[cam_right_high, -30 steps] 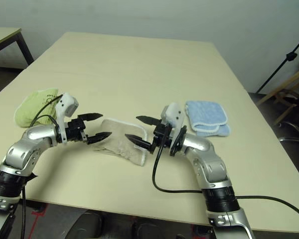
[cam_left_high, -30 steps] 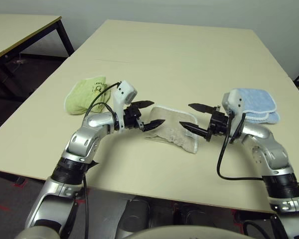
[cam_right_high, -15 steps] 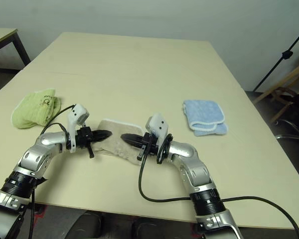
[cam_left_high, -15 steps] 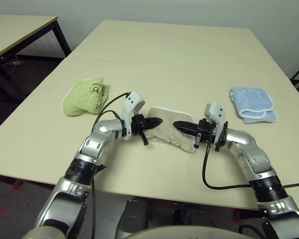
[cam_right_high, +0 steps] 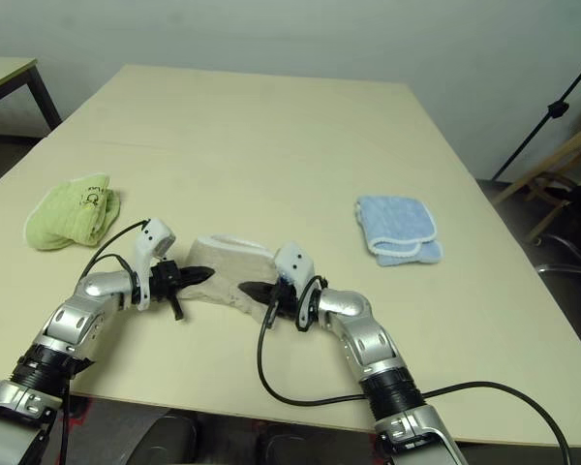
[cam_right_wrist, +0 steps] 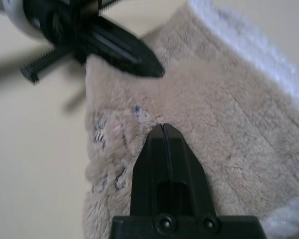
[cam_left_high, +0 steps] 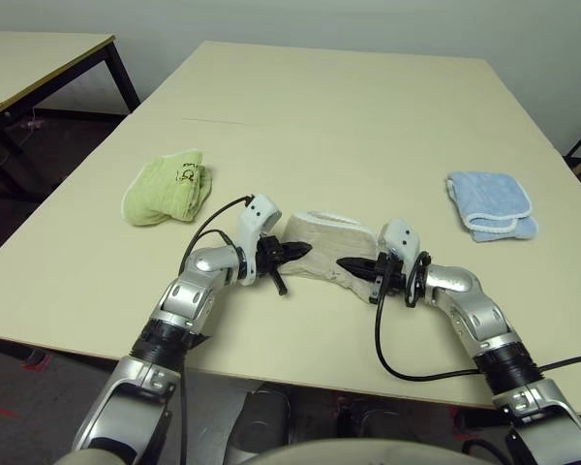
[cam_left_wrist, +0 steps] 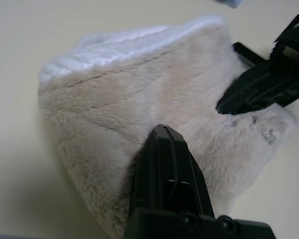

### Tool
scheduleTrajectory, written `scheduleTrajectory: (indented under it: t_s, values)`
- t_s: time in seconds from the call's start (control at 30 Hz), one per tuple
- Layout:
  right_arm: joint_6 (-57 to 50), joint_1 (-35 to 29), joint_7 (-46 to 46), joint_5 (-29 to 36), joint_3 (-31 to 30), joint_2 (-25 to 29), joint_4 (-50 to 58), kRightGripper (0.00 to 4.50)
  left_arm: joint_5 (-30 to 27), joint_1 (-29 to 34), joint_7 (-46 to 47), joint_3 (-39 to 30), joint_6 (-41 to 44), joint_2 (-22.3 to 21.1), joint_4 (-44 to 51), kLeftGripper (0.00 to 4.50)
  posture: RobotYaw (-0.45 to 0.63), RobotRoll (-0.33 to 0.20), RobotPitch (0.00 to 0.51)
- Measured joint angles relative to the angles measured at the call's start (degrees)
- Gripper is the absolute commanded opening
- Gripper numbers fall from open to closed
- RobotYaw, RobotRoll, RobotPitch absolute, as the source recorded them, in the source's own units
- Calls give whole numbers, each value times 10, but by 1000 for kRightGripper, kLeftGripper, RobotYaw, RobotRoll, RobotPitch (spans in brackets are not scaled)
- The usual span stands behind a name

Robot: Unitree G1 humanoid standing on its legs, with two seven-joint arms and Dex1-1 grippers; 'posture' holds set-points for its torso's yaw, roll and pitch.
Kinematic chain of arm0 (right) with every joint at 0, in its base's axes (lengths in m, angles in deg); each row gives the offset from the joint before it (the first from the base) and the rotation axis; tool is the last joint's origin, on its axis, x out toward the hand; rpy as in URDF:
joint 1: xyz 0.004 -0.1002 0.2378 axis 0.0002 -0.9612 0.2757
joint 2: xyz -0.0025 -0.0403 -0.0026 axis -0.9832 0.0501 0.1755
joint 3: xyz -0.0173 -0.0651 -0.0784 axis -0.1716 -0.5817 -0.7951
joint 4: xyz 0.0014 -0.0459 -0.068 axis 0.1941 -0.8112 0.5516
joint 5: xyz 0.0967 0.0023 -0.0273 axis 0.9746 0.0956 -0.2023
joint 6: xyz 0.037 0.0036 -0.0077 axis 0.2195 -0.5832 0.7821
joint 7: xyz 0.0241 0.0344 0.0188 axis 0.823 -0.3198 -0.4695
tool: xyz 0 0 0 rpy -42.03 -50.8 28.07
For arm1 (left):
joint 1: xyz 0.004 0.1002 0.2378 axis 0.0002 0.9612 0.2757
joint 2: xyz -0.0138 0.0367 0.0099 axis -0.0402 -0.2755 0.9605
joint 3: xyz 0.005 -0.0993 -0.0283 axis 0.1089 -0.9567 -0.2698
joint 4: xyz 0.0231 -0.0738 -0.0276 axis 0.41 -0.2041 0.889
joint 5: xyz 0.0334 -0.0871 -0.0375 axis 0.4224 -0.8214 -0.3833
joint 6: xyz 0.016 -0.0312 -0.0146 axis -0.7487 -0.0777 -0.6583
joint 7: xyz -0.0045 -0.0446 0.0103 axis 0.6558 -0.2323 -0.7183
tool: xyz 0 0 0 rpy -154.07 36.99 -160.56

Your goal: Fold the towel and set it aside.

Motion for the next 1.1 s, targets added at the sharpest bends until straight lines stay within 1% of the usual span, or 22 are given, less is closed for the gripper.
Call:
scheduleTrajectory:
  t_s: [0.1, 0.17, 0.23, 0.37, 0.57, 0.8, 0.87, 0.93, 0.97, 1.03, 1.07, 1.1]
  values:
    - [-17, 41, 8, 38, 42, -6, 3, 16, -21, -34, 2, -20, 25, 7, 17, 0, 148, 0, 86]
    - [-17, 71, 13, 44, 60, -6, 5, 16, -30, -63, 7, -33, 29, 10, 21, 0, 146, 0, 86]
    - [-15, 80, 16, 45, 67, -8, 1, 16, -29, -78, 12, -38, 26, 14, 14, 0, 146, 0, 86]
    - [-8, 81, 17, 36, 65, -17, -19, 16, -15, -83, 20, -35, 12, 23, -25, 0, 147, 0, 88]
    - [2, 67, 20, 11, 43, -28, -38, 16, 14, -75, 21, -20, -10, 28, -64, 0, 148, 0, 87]
    - [23, 53, 38, -49, 3, -26, -74, 16, 49, -70, 46, -12, -55, 32, -112, 0, 146, 0, 84]
    - [20, 53, 43, -50, 5, -28, -73, 16, 55, -69, 46, -12, -65, 33, -120, 0, 143, 0, 83]
    - [-3, 53, 50, -35, 12, -37, -67, 16, 56, -67, 45, -12, -73, 33, -120, 0, 141, 0, 83]
    - [-20, 53, 51, -24, 17, -38, -60, 176, 53, -66, 44, -15, -72, 34, -120, 174, 140, 0, 83]
    - [-64, 52, 52, 9, 37, -37, -31, 637, 27, -56, 25, -29, -69, 36, -116, 610, 139, 0, 84]
    - [-82, 52, 53, 22, 47, -35, -16, 947, 16, -51, 12, -35, -71, 35, -112, 910, 137, 0, 84]
    - [-114, 52, 59, 44, 62, -30, 9, 1366, 4, -44, -9, -40, -78, 28, -101, 1270, 137, 0, 84]
